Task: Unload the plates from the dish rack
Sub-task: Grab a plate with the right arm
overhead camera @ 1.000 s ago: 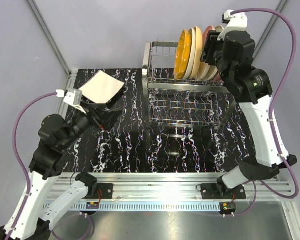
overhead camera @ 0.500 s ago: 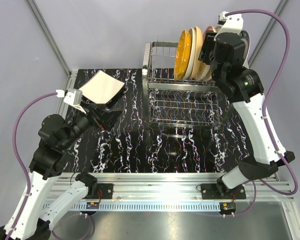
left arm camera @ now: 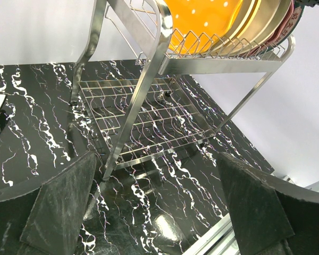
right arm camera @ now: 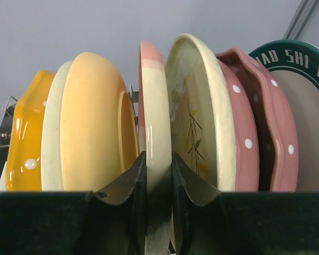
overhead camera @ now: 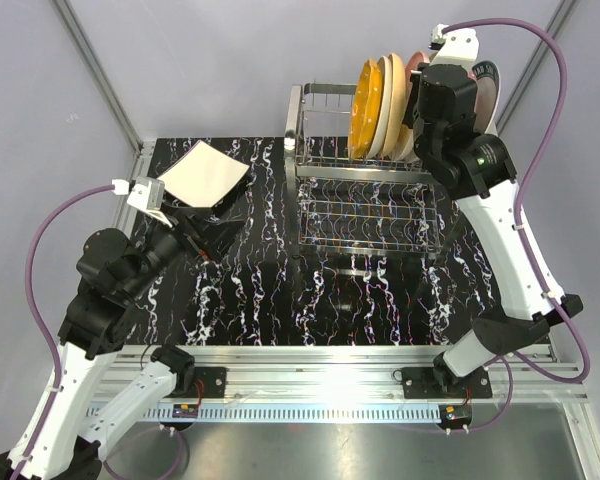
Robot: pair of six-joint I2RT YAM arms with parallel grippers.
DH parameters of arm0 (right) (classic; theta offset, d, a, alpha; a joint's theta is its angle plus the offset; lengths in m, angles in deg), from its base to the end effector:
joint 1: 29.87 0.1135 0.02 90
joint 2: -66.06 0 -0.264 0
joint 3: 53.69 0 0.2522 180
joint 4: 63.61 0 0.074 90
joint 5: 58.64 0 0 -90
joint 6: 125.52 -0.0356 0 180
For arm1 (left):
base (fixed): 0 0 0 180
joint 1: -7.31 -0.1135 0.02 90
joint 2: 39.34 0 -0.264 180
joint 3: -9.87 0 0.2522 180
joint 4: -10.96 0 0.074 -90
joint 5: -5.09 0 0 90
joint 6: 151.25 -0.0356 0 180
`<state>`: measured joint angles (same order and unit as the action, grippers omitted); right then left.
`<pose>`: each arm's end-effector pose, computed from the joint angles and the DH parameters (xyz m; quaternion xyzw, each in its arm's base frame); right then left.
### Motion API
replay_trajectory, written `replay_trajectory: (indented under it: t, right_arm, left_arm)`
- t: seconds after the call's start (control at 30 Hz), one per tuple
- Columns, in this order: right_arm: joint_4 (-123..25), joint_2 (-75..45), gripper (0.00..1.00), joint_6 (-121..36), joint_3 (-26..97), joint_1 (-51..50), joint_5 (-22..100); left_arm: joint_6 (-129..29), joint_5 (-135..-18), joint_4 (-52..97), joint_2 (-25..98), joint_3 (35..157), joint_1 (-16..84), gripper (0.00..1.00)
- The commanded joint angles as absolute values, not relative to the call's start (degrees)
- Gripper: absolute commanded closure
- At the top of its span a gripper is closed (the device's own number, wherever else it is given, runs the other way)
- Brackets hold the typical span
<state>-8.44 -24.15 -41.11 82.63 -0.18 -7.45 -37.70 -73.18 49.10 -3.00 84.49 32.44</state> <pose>0.2684 0.1274 0.5432 0.0611 0.7467 -0.0554 0.6600 0.1003 -0.0550 0.4264 0.0820 0.7015 -0.3560 0.6119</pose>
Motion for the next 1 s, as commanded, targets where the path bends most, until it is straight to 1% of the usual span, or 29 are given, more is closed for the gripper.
replay_trajectory:
  t: [0.0, 0.1, 0.2, 0.23, 0.33, 0.5, 0.73, 0.97]
  right_arm:
    - [-10.21, -24.81, 0.76, -41.86, 84.26, 0.19, -9.95]
    - [-10.3, -24.64, 0.81, -42.12, 84.44, 0.19, -9.95]
    - [-10.56, -24.55, 0.89, -42.21, 85.14, 0.28, -9.43]
    - [-10.56, -24.55, 0.96, -42.29, 85.84, 0.28, -8.9]
    - [-10.48, -24.55, 1.0, -43.17, 88.02, 0.28, -7.58]
    - [-12.31, -24.47, 1.0, -42.73, 90.59, 0.28, -8.02]
    - [-18.46, -22.09, 1.0, -40.45, 89.89, 0.37, -8.37]
    - [-20.23, -20.51, 1.0, -40.71, 90.59, 0.37, -6.53]
  left_arm:
    - [-38.23, -73.92, 47.39, -4.09, 84.37, 32.71, 0.01]
    - [-38.23, -74.01, 47.48, -4.1, 84.36, 32.71, 0.01]
    - [-38.23, -74.01, 47.39, -4.1, 84.36, 32.71, 0.01]
    - [-38.14, -74.01, 47.48, -4.1, 84.36, 32.71, 0.01]
    - [-37.96, -73.75, 47.39, -4.1, 84.45, 32.71, 0.01]
    - [-38.05, -73.57, 48.01, -3.83, 85.24, 32.71, 0.01]
    - [-37.96, -73.48, 48.36, -3.48, 86.03, 32.71, 0.01]
    - [-37.7, -73.05, 48.18, -3.04, 86.21, 32.71, 0.01]
